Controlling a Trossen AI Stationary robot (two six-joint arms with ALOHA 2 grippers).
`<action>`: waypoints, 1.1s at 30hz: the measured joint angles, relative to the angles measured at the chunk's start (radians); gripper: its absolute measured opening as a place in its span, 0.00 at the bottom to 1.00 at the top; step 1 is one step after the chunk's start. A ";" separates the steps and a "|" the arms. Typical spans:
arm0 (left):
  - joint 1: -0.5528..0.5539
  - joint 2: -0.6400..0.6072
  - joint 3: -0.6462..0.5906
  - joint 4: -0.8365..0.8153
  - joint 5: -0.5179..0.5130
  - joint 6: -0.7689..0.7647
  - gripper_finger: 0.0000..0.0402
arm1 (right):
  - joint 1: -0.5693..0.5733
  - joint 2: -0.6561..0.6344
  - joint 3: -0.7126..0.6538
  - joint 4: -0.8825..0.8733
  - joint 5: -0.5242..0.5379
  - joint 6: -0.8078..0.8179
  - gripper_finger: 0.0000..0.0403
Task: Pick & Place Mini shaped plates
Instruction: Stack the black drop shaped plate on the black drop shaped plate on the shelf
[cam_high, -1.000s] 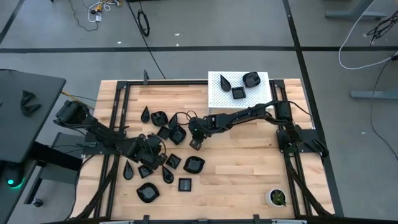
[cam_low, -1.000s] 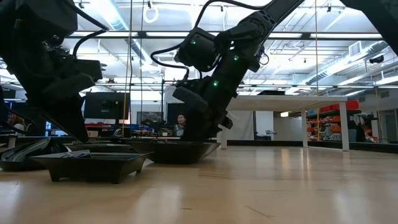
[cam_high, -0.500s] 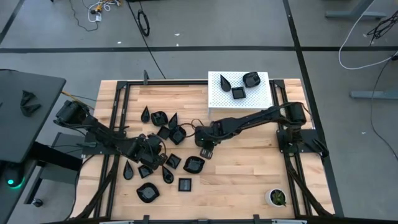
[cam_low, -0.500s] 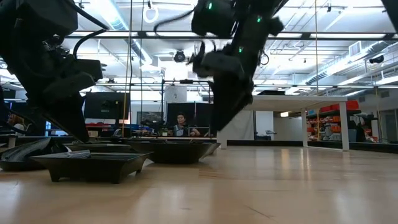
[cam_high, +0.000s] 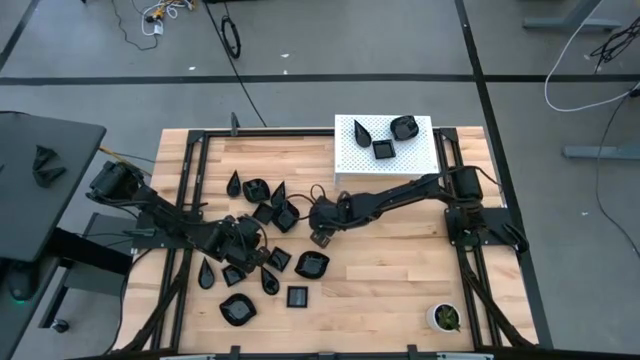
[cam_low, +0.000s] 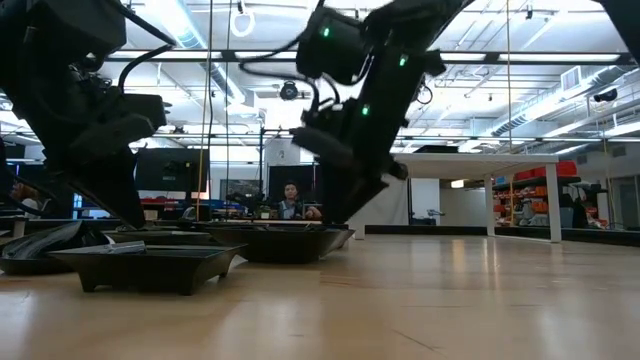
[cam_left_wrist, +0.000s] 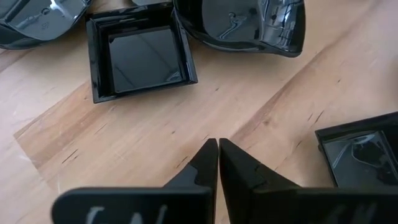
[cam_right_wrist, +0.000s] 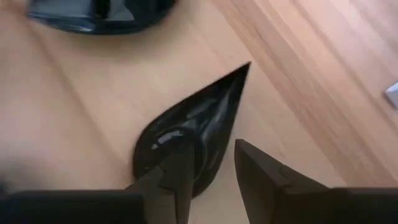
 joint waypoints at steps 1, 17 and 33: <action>0.000 0.000 0.000 0.000 0.000 0.000 0.05 | -0.004 0.006 0.000 -0.005 -0.001 0.003 0.29; 0.000 0.000 0.000 0.003 0.000 0.002 0.05 | -0.018 0.018 0.000 0.028 -0.050 -0.017 0.09; 0.000 0.000 0.000 0.003 0.000 0.001 0.05 | -0.018 -0.130 0.000 0.057 -0.018 -0.164 0.01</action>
